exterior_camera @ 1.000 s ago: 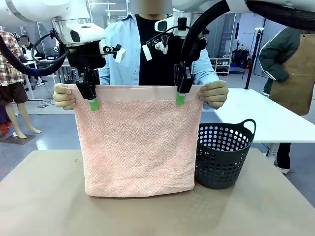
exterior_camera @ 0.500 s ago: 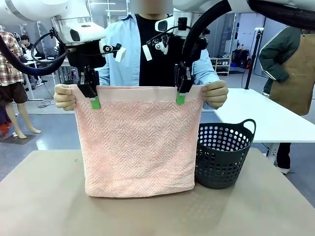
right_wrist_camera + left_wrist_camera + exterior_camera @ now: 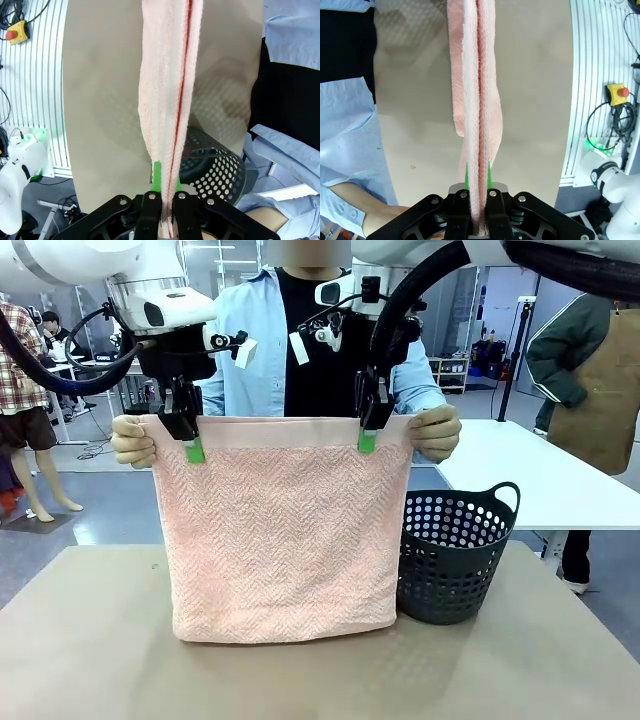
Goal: Fold the towel.
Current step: Release the end of the 100 cm Hotel Towel you were holding and grab the top end of the folded side, then release the end of the 100 cm Hotel Towel you were holding.
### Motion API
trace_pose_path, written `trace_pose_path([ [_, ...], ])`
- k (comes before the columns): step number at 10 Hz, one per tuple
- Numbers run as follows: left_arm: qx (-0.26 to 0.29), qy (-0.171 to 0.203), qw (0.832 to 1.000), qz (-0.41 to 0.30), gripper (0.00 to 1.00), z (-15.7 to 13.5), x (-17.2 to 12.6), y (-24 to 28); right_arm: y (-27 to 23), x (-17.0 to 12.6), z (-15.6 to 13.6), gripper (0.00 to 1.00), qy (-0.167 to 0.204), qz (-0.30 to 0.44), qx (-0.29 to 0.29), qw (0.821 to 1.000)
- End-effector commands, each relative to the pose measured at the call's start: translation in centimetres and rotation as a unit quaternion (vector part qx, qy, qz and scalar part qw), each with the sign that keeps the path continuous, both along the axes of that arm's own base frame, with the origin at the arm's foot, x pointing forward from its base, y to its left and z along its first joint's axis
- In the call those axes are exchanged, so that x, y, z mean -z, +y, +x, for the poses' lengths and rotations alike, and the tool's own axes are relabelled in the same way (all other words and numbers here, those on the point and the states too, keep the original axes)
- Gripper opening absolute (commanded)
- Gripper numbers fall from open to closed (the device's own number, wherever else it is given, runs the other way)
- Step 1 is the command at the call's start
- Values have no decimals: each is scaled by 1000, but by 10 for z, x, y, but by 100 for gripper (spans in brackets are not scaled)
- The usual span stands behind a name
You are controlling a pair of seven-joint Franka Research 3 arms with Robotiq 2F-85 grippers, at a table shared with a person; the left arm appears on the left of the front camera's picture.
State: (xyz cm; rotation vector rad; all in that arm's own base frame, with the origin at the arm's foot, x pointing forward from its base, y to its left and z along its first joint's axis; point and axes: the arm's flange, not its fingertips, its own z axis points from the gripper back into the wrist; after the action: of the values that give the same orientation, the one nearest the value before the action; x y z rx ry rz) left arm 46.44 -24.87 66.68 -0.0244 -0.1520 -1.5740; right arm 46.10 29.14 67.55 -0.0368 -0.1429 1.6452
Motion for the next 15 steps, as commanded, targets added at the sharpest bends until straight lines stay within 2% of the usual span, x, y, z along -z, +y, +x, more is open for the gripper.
trace_pose_path([
  [1,-1,-2,1000,-1,0,-1,-2,1,0,0,0,0,0,0,0,1000],
  [15,-1,-2,1000,-1,0,-1,-2,1,0,0,0,0,0,0,0,1000],
])
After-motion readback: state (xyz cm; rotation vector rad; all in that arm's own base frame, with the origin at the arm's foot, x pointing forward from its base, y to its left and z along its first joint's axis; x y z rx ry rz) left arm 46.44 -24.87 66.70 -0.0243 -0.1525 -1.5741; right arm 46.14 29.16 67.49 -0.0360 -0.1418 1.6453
